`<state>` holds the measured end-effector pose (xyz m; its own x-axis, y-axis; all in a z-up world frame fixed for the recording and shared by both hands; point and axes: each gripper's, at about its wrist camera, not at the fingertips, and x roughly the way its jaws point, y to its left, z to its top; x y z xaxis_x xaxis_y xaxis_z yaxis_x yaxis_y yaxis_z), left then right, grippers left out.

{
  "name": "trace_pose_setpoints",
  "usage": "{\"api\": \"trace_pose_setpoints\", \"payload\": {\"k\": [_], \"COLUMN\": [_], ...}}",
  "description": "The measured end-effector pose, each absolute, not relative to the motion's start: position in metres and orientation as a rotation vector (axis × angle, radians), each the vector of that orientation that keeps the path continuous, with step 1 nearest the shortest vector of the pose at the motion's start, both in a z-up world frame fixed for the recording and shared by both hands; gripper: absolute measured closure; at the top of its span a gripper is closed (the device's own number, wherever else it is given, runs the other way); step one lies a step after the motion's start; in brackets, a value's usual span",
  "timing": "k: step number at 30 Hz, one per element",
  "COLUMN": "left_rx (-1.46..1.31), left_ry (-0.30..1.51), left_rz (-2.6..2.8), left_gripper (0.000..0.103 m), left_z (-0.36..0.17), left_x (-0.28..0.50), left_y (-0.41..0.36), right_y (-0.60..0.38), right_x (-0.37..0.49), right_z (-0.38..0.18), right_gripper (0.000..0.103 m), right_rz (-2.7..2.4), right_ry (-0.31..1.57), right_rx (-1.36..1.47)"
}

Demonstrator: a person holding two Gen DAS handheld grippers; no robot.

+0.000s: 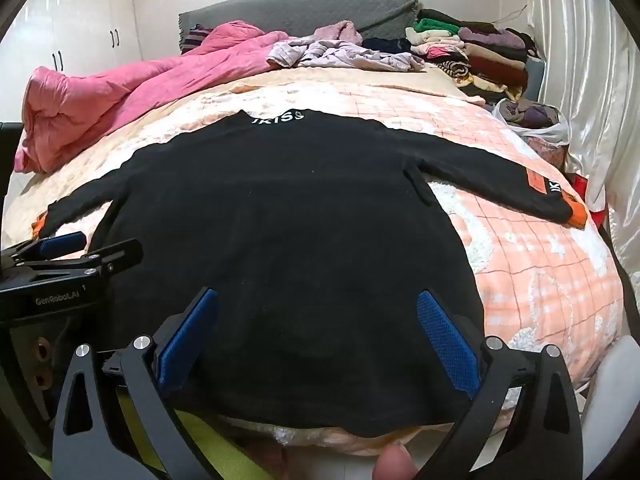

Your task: Fold small clothes

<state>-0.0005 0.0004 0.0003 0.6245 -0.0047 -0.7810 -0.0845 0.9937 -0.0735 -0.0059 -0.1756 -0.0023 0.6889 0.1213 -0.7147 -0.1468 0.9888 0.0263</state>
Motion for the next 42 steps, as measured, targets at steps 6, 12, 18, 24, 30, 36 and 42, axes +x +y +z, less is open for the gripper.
{"api": "trace_pose_setpoints", "payload": {"k": [6, 12, 18, 24, 30, 36, 42], "left_rx": [-0.094, -0.098, -0.098, -0.096, -0.097, -0.097, -0.097], "left_ry": [0.903, 0.900, 0.900, 0.886, 0.885, 0.884, 0.882], "left_rz": [0.048, 0.047, 0.046, 0.054, 0.052, 0.054, 0.055], "left_gripper": [0.008, 0.008, 0.008, 0.008, 0.008, 0.008, 0.008], "left_z": [0.000, 0.008, 0.010, 0.008, 0.007, 0.008, 0.008], "left_x": [0.000, 0.001, 0.005, 0.000, 0.001, 0.001, 0.001], "left_y": [-0.001, 0.007, 0.011, 0.006, 0.007, 0.007, 0.008], "right_y": [-0.174, -0.174, -0.169, -0.170, -0.171, -0.169, -0.170], "right_x": [-0.001, -0.001, -0.004, -0.007, -0.007, -0.006, -0.006], "right_z": [-0.001, 0.001, 0.000, 0.002, 0.002, 0.001, 0.001], "right_gripper": [0.004, 0.004, 0.004, 0.004, 0.004, 0.004, 0.004], "right_rz": [0.153, 0.152, 0.146, 0.143, 0.144, 0.147, 0.151], "right_ry": [0.812, 0.795, 0.784, 0.779, 0.780, 0.781, 0.782], "right_rx": [-0.057, -0.057, -0.064, -0.061, -0.059, -0.061, -0.058]}}
